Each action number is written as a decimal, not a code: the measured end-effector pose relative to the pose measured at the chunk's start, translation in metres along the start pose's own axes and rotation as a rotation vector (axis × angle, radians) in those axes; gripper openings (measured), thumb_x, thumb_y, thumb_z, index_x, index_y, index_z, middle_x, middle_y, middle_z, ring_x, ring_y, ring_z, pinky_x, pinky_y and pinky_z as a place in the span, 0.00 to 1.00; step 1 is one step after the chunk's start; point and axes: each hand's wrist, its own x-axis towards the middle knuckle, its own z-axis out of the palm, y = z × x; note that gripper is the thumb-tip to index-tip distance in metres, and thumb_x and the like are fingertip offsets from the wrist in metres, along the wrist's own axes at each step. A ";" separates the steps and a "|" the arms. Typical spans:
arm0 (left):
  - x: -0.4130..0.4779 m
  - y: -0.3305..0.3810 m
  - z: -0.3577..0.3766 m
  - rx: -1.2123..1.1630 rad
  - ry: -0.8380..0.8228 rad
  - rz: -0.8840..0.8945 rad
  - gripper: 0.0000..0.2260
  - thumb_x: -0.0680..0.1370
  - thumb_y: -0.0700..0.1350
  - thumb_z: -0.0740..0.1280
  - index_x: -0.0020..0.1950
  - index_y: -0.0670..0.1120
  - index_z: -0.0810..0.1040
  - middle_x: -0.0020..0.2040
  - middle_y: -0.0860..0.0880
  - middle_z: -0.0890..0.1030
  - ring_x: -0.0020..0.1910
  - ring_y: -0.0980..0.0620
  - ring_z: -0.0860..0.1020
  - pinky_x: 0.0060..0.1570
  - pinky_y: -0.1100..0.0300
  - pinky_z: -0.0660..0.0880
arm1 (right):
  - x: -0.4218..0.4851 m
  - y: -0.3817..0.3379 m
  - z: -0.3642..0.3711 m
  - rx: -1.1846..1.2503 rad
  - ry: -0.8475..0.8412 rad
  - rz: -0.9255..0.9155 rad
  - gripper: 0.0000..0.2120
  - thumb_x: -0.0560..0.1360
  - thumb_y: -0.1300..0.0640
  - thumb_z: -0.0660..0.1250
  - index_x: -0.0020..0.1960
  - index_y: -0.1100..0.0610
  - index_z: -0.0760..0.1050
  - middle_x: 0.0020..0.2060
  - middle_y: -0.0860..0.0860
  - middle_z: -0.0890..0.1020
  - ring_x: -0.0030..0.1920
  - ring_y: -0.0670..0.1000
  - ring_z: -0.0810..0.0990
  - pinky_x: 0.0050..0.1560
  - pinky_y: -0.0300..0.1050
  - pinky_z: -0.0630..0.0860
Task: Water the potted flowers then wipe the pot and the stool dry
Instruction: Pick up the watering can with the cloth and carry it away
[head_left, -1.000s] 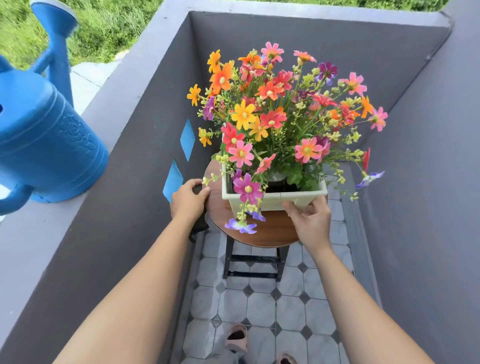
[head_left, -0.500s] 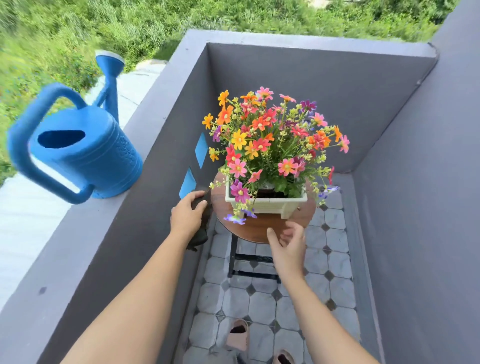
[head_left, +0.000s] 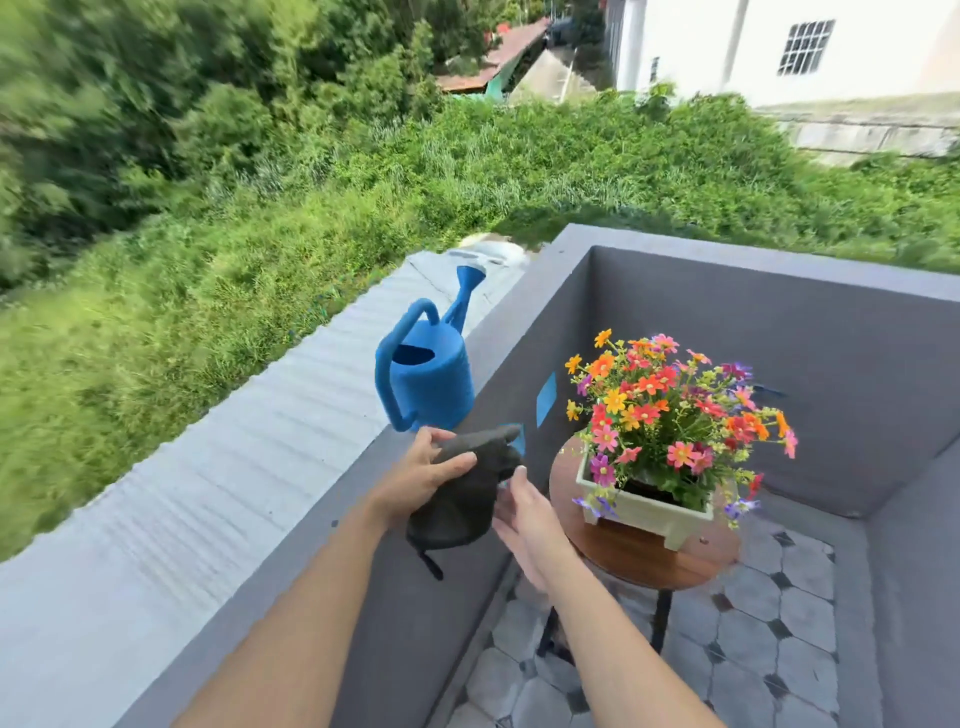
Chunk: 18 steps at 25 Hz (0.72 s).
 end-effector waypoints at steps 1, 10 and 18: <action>-0.009 0.010 -0.008 -0.035 0.010 0.025 0.12 0.77 0.44 0.68 0.56 0.45 0.68 0.53 0.43 0.78 0.48 0.50 0.79 0.49 0.57 0.78 | -0.002 -0.012 0.011 0.019 -0.057 -0.076 0.16 0.83 0.50 0.53 0.56 0.55 0.77 0.53 0.54 0.83 0.54 0.51 0.81 0.62 0.48 0.75; -0.026 0.060 -0.035 -0.216 0.099 0.127 0.08 0.78 0.45 0.65 0.57 0.47 0.76 0.56 0.46 0.79 0.55 0.50 0.78 0.50 0.53 0.74 | -0.015 -0.117 0.072 -0.393 -0.132 -0.460 0.07 0.78 0.56 0.65 0.47 0.56 0.82 0.48 0.60 0.85 0.51 0.57 0.83 0.58 0.58 0.78; -0.008 0.096 -0.079 -0.268 0.059 0.207 0.12 0.79 0.49 0.63 0.57 0.46 0.80 0.50 0.47 0.85 0.49 0.50 0.82 0.48 0.55 0.77 | 0.013 -0.165 0.117 -0.491 -0.260 -0.517 0.06 0.77 0.58 0.67 0.47 0.50 0.82 0.46 0.55 0.85 0.50 0.54 0.83 0.58 0.50 0.79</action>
